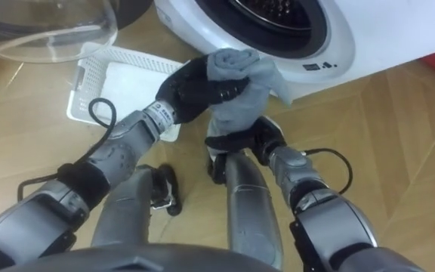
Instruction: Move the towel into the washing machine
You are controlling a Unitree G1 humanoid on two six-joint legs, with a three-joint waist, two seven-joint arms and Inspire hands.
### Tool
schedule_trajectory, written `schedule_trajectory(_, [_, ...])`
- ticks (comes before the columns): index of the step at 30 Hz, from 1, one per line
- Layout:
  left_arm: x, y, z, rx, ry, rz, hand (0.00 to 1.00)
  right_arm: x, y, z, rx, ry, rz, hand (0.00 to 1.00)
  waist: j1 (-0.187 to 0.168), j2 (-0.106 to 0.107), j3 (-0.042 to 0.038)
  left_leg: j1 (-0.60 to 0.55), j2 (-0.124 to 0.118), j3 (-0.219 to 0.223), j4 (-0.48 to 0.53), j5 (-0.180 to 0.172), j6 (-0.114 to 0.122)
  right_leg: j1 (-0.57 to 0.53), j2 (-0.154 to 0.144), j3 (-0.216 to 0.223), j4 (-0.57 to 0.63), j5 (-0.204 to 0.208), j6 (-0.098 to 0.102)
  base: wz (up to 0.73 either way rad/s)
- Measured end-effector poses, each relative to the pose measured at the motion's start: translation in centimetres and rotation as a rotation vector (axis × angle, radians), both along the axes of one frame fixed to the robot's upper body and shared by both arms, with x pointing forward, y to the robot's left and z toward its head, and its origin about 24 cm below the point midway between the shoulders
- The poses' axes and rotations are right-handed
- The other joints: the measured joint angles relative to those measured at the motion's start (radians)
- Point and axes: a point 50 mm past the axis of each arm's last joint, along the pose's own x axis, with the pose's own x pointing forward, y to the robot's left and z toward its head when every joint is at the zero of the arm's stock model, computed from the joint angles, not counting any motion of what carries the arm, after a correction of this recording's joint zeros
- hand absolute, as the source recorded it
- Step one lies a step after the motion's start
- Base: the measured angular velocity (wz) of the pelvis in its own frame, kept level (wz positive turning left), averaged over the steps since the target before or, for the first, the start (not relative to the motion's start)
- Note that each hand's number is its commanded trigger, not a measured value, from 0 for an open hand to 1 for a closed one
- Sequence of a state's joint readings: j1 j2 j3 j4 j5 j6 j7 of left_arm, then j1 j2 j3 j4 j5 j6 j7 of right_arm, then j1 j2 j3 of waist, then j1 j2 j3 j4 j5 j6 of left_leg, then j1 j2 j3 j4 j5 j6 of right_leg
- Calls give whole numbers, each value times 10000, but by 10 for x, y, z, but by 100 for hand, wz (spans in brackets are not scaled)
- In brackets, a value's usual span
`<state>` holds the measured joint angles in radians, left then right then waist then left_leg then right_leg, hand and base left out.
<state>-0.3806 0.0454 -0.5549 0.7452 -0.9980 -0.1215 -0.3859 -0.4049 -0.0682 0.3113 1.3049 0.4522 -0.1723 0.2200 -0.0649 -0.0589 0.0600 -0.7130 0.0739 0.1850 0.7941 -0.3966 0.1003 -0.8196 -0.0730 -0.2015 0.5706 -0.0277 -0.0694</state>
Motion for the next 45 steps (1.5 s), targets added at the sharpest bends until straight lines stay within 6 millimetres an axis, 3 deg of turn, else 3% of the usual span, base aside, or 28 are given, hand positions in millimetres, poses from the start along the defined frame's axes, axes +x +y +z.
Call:
schedule_trajectory(1, [0, 0, 0, -172, 114, 63, 100, 0, 0, 0, -3, 0, -3, 100, 24, 0, 0, 22, -4, 0, -20, 0, 0, 17, 0, 0, -7, -3, 4, 0])
schedule_trajectory(5, [1, 2, 1, -1329, 615, 554, 100, 2, 2, 2, 62, -137, 23, 100, 208, 0, -1, 45, -20, -14, -76, 10, -18, 30, -18, -31, -2, -29, -8, 1])
schedule_trajectory(10, [3, 3, 2, -2912, 1363, 1393, 100, 4, 7, 3, -16, -271, 11, 100, 178, -2, -3, 64, -20, -21, -74, 15, -26, 40, -34, -50, 34, -55, -23, 1])
schedule_trajectory(16, [1, 2, 0, -3502, 1706, 1735, 100, 0, 7, 2, -31, -329, 52, 100, 169, 19, -17, 128, -6, -43, -154, 36, -62, 130, -4, -89, -90, -44, -40, 0])
schedule_trajectory(17, [-3, 4, -5, -3646, 1919, 1904, 100, -2, 7, 0, -34, -271, 38, 100, 151, 22, -49, 177, -4, -62, -227, 55, -82, 191, 9, -115, -167, -36, -47, 0])
schedule_trajectory(18, [-7, 6, -10, -3750, 2145, 2059, 100, -6, 6, -2, -87, -121, 64, 100, 163, 5, -132, 209, -16, -62, -315, 74, -100, 200, 9, -114, -202, -37, -47, 0])
schedule_trajectory(20, [-13, 8, -15, -3904, 2428, 2275, 100, -12, 5, -6, -233, 53, 137, 100, 203, 11, -192, 240, -18, -61, -389, 87, -117, 206, 11, -134, -225, -41, -53, 0])
schedule_trajectory(21, [-14, 11, -18, -4015, 2554, 2449, 82, -14, 5, -8, -280, 142, 174, 100, 214, 12, -192, 246, -13, -59, -410, 93, -129, 207, 24, -132, -240, -44, -58, 0])
schedule_trajectory(22, [-15, 13, -19, -4042, 2608, 2514, 55, -14, 5, -8, -283, 187, 176, 100, 218, 12, -192, 247, -11, -57, -421, 97, -136, 207, 28, -133, -249, -43, -60, 0])
schedule_trajectory(23, [-17, 14, -21, -4100, 2731, 2613, 0, -15, 5, -9, -304, 292, 171, 100, 234, 13, -192, 253, -12, -52, -446, 104, -147, 209, 31, -134, -267, -40, -67, 0])
schedule_trajectory(34, [-38, 37, -43, -3563, 3439, 3251, 0, -32, -4, -20, -1157, 1041, -151, 100, 1063, 128, -176, 410, 2, -52, -761, 191, -208, 367, 73, -240, -568, 20, -126, 0])
schedule_trajectory(39, [-43, 64, -60, -1089, 3774, 4035, 0, -33, -20, -20, -1378, 1173, -1153, 100, 1542, 332, -127, 410, -11, -44, -817, 197, -217, 352, 59, -248, -586, 10, -132, 0])
schedule_trajectory(45, [-50, 86, -74, 1646, 4328, 4819, 0, -34, -36, -20, -1251, 1547, -2165, 100, 1895, 359, -111, 300, -28, -55, -834, 215, -229, 254, 25, -276, -563, -7, -153, 0])
